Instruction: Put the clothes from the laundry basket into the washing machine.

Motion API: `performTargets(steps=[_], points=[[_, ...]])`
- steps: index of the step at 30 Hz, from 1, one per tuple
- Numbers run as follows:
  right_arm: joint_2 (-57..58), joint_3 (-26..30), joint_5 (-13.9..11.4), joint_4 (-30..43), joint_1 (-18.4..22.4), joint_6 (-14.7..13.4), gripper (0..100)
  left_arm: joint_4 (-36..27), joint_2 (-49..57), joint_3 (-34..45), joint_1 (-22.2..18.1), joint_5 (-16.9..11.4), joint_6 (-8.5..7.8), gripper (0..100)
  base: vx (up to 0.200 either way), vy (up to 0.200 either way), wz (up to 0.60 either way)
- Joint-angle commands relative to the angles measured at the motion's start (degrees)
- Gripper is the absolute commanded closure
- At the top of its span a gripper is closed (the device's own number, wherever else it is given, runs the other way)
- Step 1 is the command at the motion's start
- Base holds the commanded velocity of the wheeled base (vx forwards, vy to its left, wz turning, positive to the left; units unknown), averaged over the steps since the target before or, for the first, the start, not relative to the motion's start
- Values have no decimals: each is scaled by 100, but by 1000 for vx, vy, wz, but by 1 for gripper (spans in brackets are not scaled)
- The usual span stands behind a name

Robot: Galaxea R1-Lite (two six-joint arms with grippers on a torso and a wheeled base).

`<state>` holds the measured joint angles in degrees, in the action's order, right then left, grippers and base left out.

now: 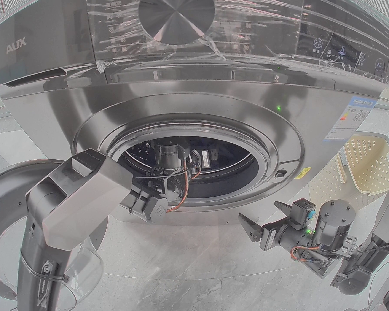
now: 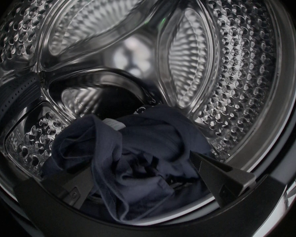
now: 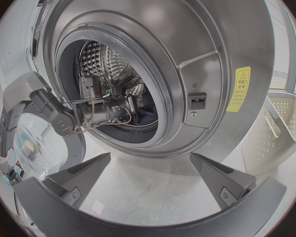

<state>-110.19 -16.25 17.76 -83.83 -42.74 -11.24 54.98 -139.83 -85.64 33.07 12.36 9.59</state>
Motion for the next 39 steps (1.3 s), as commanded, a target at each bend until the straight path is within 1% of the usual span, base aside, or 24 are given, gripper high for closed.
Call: performTargets(steps=[1, 10, 11, 14, 20, 23, 29, 30, 35, 36, 39], points=[[15, 25, -1, -1, 3, -1, 0, 48, 694, 777, 208, -50, -80, 0, 0, 0, 0], [103, 43, -10, -10, -6, -10, 0, 57, 948, 1076, 252, -58, -80, 0, 0, 0, 0], [121, 43, -18, -10, -6, -10, 0, 66, 1142, 1322, 252, -76, -72, 0, 0, 0, 0], [147, 52, -36, -19, -15, -19, 0, 127, 1300, 1585, 243, -94, -72, 0, 0, 0, 0], [165, 17, -36, -19, -15, -19, 0, 593, 1318, 1998, 235, -102, -80, 0, 0, 0, 0], [261, 61, -36, -10, 3, -19, 0, 725, 1362, 2104, 252, -199, -63, 0, 0, 0, 0], [323, 69, -36, -10, 3, -10, 0, 769, 1810, 2842, 577, -507, -80, 0, 0, 0, 0], [376, 78, -36, -10, -6, -10, 0, 698, 1959, 3036, 674, -498, -80, 0, 0, 0, 0], [437, 87, -45, -10, -6, -1, 0, 760, 2522, 4038, 938, -515, -89, 0, 0, 0, 0], [437, 96, -45, -10, -15, -1, 0, 760, 2557, 4125, 982, -515, -89, 0, 0, 0, 0], [446, 113, -62, -10, -15, 8, 0, 927, 2715, 4714, 1325, -463, -63, 0, 0, 0, 0]])
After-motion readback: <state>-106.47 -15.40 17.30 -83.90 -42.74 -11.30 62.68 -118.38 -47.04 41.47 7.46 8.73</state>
